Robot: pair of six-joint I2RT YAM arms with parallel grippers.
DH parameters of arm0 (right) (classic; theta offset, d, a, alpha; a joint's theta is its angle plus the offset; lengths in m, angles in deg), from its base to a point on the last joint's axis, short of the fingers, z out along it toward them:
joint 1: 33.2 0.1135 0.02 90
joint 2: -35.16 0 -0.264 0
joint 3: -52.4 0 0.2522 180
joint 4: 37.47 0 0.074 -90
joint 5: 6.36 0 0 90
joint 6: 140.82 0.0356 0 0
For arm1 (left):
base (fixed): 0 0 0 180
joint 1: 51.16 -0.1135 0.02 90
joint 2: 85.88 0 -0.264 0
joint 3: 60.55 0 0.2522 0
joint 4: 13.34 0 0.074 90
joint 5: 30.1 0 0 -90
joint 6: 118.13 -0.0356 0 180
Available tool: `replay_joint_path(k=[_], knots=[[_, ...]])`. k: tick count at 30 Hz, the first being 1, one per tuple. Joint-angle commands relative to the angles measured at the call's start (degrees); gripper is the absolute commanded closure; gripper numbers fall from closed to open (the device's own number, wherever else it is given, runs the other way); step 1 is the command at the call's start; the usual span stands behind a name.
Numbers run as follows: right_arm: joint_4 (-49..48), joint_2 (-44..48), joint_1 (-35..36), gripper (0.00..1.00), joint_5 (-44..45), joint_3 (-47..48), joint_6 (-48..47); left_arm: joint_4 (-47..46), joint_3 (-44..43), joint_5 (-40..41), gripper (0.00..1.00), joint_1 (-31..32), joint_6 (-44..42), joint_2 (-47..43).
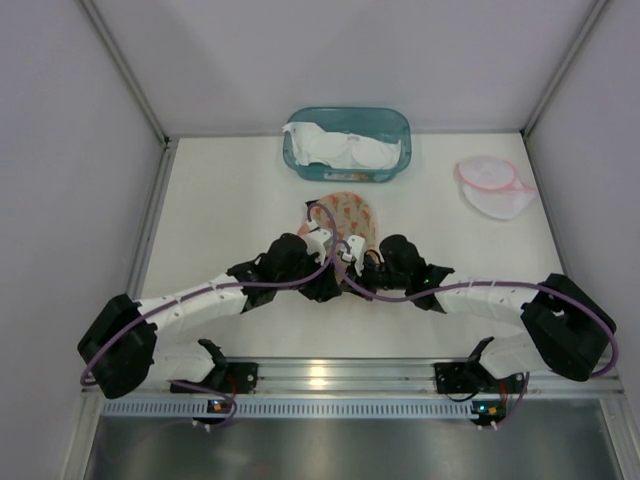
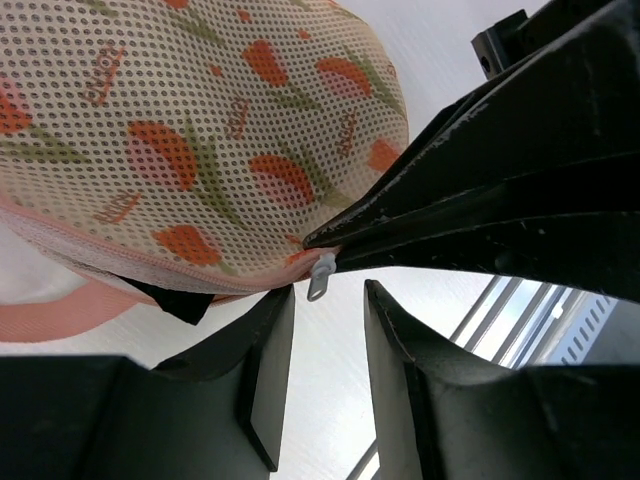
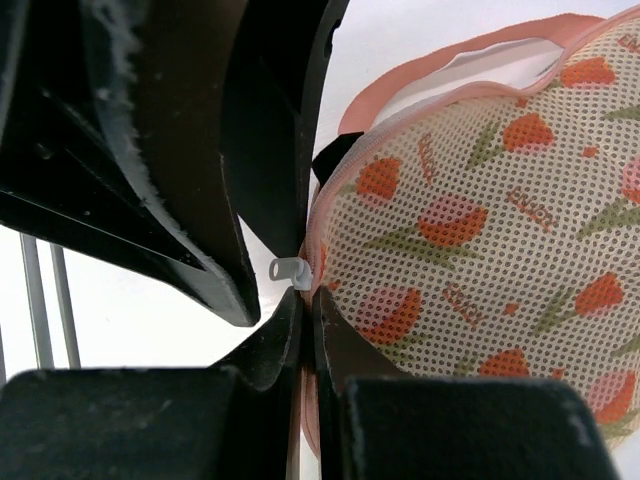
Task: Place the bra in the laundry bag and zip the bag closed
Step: Zip the zipper on the laundry bag.
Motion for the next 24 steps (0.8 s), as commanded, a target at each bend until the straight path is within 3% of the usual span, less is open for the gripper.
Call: replay_joint_path(k=[1,10,13,14,16,24], knots=[[-3.96,1.12,1.12,1.00,-1.37,0.98,1.35,-4.55,0.30,1.86,0.60,0.04,2.32,0.52],[-5.36,2.52,1.03,1.00,-3.48,-0.87,1.79,-9.46,2.14,-1.03,0.68,-2.77,5.04,0.87],[-5.19,2.87,0.95,1.00,-3.65,-1.05,1.70,-11.40,3.02,-4.19,0.79,-4.26,7.50,0.87],[-5.19,2.87,0.95,1.00,-3.57,-1.13,1.62,-12.01,3.20,-5.24,0.90,-4.61,7.94,0.87],[-5.10,3.05,0.77,1.00,-3.39,-1.31,1.62,-12.19,3.29,-5.96,1.00,-5.49,8.38,0.78],[-3.00,3.93,-0.81,1.00,-2.86,-2.19,-0.14,-2.54,2.67,-3.86,1.00,-9.79,6.81,-1.85]])
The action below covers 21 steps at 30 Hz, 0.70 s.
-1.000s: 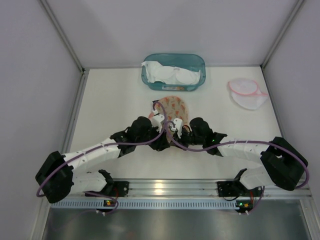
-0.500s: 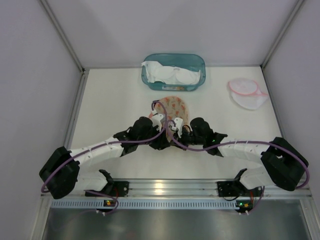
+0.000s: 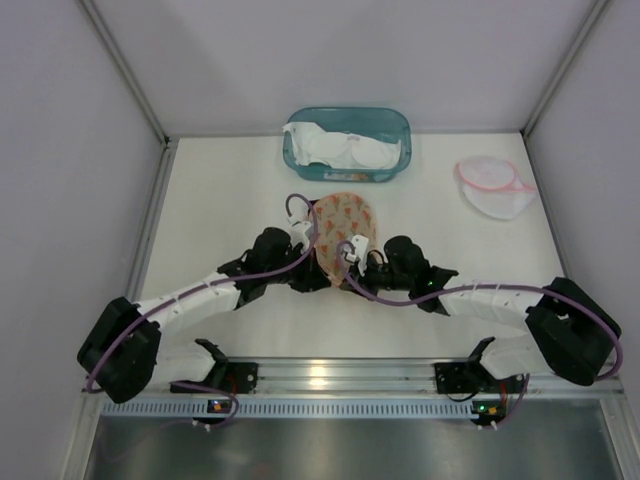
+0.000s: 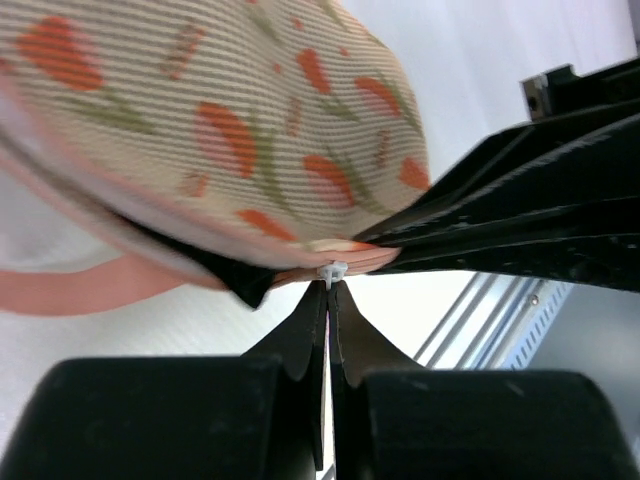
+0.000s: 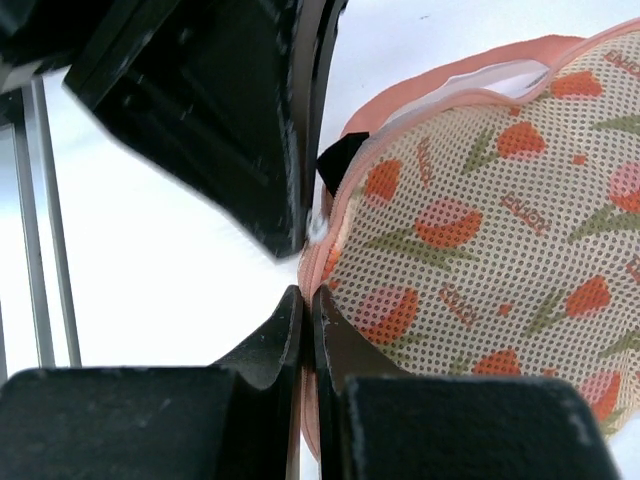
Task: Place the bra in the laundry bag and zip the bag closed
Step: Zip the zipper on the laundry bag.
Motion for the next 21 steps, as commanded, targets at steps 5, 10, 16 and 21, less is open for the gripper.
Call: replay_joint_path(k=[5,10,16,21], knots=[[3.01,3.43,-1.23,1.00,-3.15,-1.34,-6.04,9.32,-1.48,4.24,1.00,-5.93,-7.51,-2.80],[4.51,5.36,-2.10,1.00,-4.20,-2.83,-12.89,11.35,-2.88,6.26,1.00,-9.61,-14.71,0.01],[11.07,4.05,-2.02,0.77,-3.32,2.25,-18.69,9.95,-5.97,-1.19,1.00,-10.85,-17.73,2.83],[14.27,4.57,-2.02,0.44,0.89,6.31,-22.83,7.84,-6.32,-11.13,1.00,-10.59,-13.16,2.30]])
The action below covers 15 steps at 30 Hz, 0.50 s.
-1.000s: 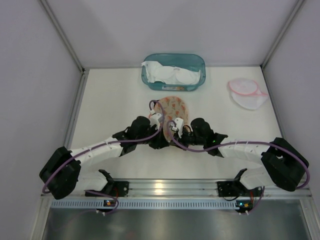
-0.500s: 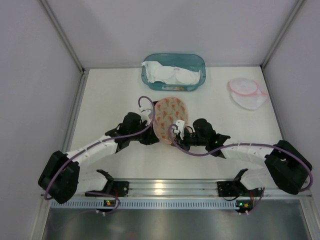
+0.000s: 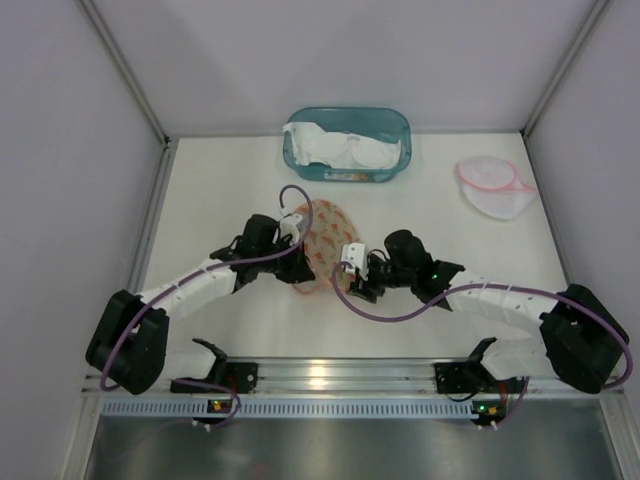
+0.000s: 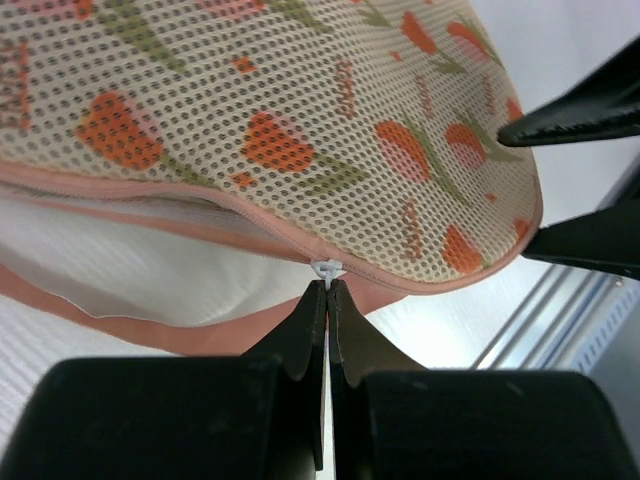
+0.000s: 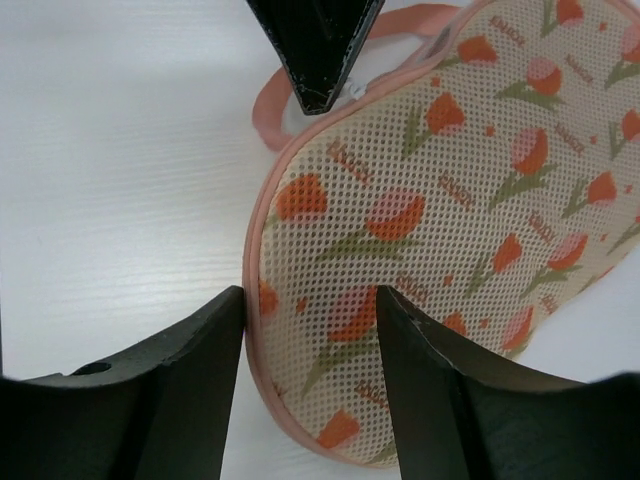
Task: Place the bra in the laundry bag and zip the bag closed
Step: Zip the zipper on the laundry bag.
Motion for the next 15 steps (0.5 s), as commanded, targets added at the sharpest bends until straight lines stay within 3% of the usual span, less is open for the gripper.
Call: replay_joint_path(k=[1,8,15], knots=[[2.92,1.84,-0.58,0.44,1.36,3.88,-5.65,-2.70,-2.38,-7.44,1.00,-0.03,2.99,-0.67],[1.71,1.59,4.95,0.44,3.80,5.47,-2.85,-3.40,-2.56,-6.21,1.00,1.99,9.33,-0.58],[-1.47,-4.30,8.21,0.52,6.53,6.61,-3.81,-3.40,-3.61,-6.04,1.00,3.13,12.85,1.09]])
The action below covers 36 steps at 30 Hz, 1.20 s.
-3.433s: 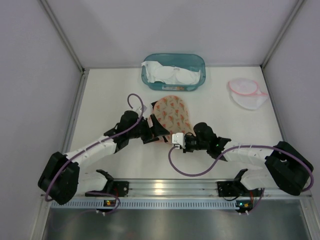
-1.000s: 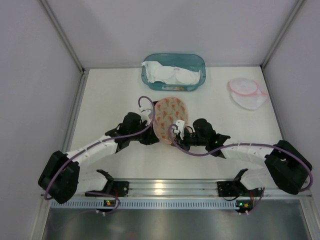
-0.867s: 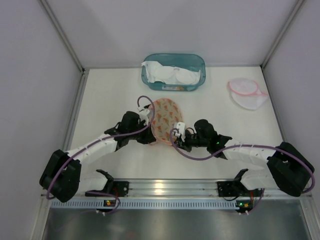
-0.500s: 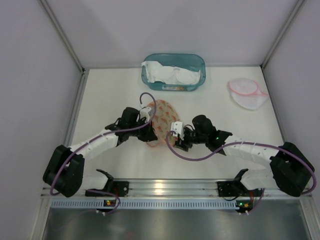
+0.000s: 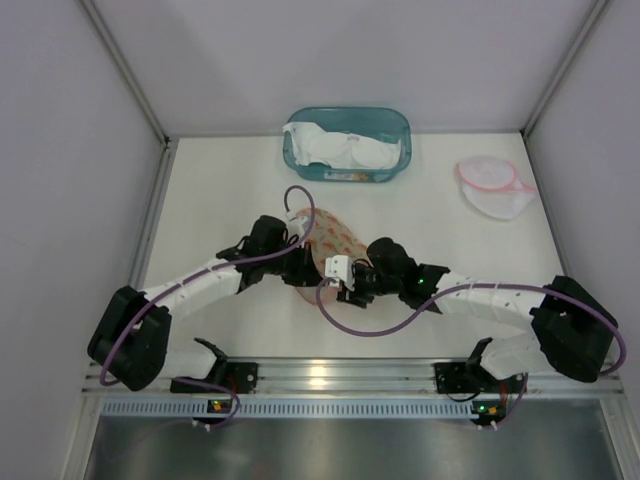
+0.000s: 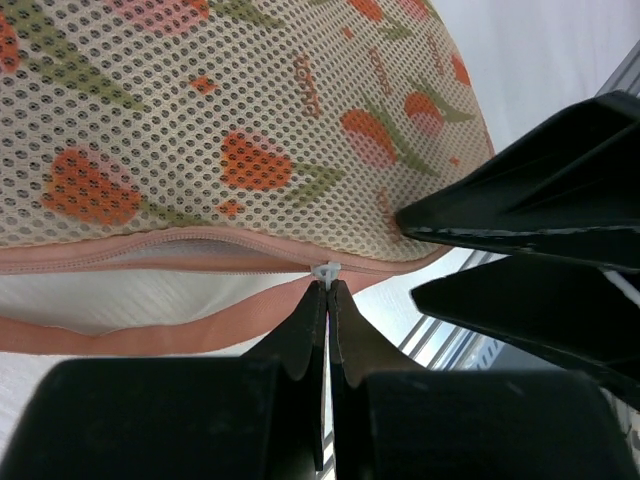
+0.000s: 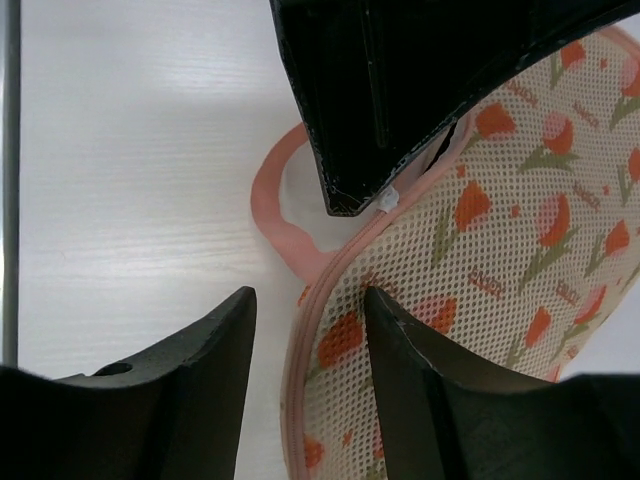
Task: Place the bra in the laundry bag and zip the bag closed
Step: Zip the zipper on the laundry bag.
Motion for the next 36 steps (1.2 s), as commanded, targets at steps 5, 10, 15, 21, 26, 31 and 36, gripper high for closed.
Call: replay_joint_path(k=[5,10,15,21,26,31,36], knots=[[-3.92,-4.06,0.93,0.90,5.76,3.00,-2.95,-1.15,-3.94,-1.80,1.00,0.20,1.66,0.17],[-2.52,-1.33,-1.44,1.00,7.26,0.46,-4.36,4.92,-5.18,0.66,1.00,-0.41,-1.67,-0.27],[-1.02,1.57,-5.03,1.00,6.56,-1.65,-7.25,8.43,-5.71,0.84,1.00,-4.54,-3.69,-1.24],[1.53,2.36,-10.39,1.00,5.33,-2.62,-12.08,11.25,-5.18,1.45,1.00,-5.60,-7.39,-2.20],[3.03,2.54,-14.27,1.00,4.28,-2.54,-15.87,12.40,-5.79,0.23,1.00,-6.92,-8.71,-1.86],[3.73,4.11,-14.80,0.63,2.08,-0.34,-13.77,12.49,-7.99,-4.34,1.00,-6.83,-6.78,-0.19],[1.45,4.47,-11.73,0.54,-0.73,4.04,-8.76,12.40,-8.96,-5.75,1.00,-6.65,-4.85,1.13]])
